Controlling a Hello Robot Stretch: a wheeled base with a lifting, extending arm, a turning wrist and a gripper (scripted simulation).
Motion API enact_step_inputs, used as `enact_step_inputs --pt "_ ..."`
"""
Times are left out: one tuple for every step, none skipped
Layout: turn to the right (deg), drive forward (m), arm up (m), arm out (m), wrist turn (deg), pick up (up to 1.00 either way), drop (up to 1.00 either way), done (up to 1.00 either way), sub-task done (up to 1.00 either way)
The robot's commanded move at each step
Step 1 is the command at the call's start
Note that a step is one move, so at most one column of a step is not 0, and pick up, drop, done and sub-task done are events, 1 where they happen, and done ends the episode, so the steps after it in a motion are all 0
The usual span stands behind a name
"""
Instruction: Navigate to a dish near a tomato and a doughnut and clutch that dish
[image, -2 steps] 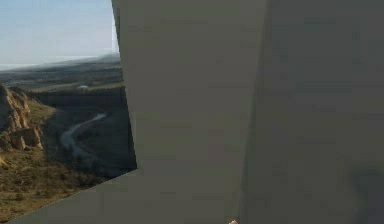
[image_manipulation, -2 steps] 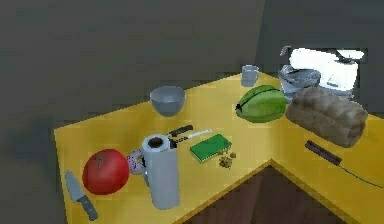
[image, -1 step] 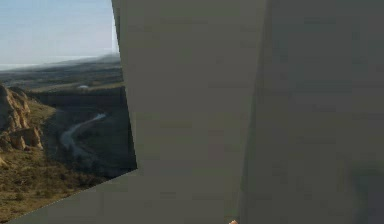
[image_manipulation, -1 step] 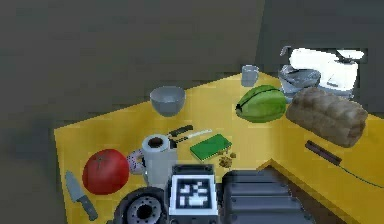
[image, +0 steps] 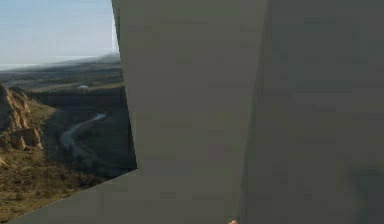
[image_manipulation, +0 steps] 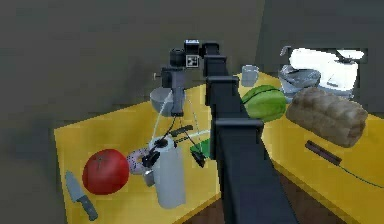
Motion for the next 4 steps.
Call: enact_step_inputs --pt "0.0 0.0 0.0 0.0 45.0 0.0 0.0 0.0 0.0" --pt "0.0 0.0 0.0 0.0 45.0 0.0 0.0 0.0 0.0" --pt "0.0 0.0 0.0 0.0 45.0 0.0 0.0 0.0 0.0" --pt "0.0 0.0 0.0 0.0 27.0 0.0 0.0 0.0 0.0"
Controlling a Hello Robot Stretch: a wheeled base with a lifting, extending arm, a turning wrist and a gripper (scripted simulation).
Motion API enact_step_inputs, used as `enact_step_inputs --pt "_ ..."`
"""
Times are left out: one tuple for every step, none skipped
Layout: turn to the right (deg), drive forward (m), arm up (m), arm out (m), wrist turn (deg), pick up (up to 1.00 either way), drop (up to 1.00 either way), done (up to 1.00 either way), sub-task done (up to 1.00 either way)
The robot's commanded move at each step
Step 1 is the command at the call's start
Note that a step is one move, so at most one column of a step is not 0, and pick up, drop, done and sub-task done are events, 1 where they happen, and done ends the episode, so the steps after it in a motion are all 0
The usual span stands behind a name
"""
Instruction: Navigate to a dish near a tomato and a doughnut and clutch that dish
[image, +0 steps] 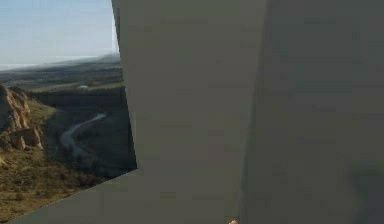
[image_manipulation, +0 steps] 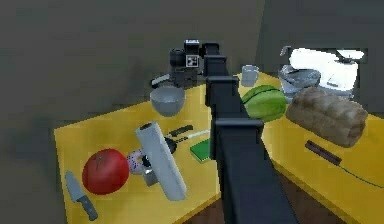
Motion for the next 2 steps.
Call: enact_step_inputs --pt "0.0 0.0 -0.12 0.0 0.0 0.0 0.0 0.0 0.0" --pt "0.0 0.0 0.0 0.0 0.0 1.0 0.0 0.0 0.0"
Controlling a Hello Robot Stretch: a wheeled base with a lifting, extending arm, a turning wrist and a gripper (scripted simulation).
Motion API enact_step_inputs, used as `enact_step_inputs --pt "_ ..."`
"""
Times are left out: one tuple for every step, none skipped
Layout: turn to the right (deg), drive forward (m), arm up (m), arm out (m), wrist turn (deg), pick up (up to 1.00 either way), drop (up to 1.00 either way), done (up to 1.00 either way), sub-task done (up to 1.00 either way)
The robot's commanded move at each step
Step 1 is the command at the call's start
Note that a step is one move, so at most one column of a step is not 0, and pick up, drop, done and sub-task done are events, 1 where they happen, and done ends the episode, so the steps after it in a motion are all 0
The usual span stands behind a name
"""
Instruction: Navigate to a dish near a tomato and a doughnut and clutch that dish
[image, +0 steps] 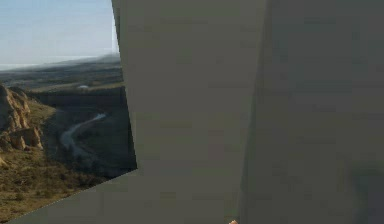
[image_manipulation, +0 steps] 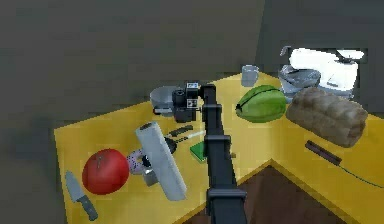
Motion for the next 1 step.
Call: enact_step_inputs --pt "0.0 0.0 0.1 0.0 0.0 0.0 0.0 0.0 0.0"
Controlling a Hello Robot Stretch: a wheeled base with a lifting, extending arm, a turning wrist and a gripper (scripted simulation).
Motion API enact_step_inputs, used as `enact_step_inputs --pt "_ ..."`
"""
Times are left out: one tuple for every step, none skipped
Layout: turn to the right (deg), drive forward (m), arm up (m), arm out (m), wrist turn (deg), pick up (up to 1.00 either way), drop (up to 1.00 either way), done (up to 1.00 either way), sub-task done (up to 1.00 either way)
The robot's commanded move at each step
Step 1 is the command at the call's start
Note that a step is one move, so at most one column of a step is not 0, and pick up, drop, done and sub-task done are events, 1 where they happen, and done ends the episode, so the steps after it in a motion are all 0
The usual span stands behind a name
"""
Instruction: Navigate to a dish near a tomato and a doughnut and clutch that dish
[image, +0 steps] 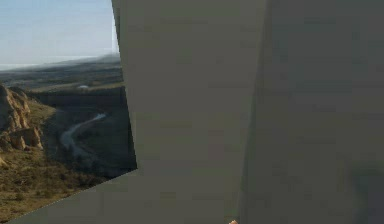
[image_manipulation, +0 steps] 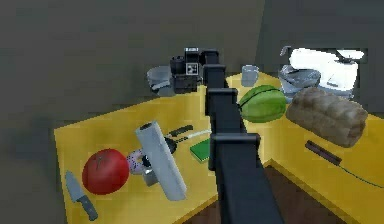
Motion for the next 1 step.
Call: enact_step_inputs --pt "0.0 0.0 0.0 0.0 0.0 0.0 0.0 1.0 0.0"
